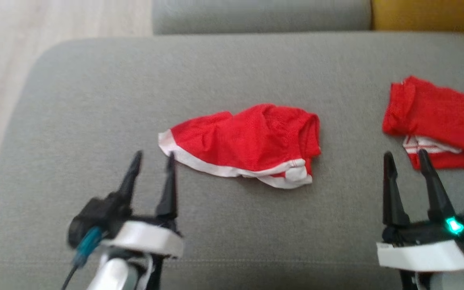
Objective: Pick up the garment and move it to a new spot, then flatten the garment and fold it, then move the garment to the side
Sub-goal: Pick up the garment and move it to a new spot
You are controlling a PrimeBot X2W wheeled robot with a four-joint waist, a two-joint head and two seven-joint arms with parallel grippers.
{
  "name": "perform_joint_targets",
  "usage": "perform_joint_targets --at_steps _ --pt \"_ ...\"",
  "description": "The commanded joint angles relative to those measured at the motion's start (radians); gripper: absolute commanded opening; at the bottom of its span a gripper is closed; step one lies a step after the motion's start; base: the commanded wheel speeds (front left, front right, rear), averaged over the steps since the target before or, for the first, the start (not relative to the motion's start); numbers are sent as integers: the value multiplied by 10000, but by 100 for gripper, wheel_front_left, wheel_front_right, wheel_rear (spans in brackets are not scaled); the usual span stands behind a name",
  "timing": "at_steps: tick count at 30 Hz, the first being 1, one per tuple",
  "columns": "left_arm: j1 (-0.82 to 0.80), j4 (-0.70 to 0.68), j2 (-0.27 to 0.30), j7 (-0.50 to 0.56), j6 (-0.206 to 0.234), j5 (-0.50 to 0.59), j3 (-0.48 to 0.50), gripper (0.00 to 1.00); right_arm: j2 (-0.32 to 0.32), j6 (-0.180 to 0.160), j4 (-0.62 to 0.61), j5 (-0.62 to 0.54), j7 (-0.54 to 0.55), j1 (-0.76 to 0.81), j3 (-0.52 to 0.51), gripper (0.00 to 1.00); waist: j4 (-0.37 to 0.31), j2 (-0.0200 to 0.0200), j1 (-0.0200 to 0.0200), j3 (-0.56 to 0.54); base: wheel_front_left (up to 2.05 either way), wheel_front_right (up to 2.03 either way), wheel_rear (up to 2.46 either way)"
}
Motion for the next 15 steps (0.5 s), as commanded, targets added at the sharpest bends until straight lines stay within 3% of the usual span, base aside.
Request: perform_joint_targets --at_steps 1,6,15 --pt "-80 -667 149 -119 117 150 566 100 3 62 -337 86 -39 -54 142 100 343 -1 0 -438 0 0 0" --pt "1038 -1722 273 -121 213 1023 1221 100 3 62 -576 208 -40 435 -145 100 438 -1 0 -724 0 0 0" --pt "2269 -2425 -142 -123 -394 2251 1866 100 3 62 -836 112 -40 959 -268 100 413 -1 0 -692 0 0 0"
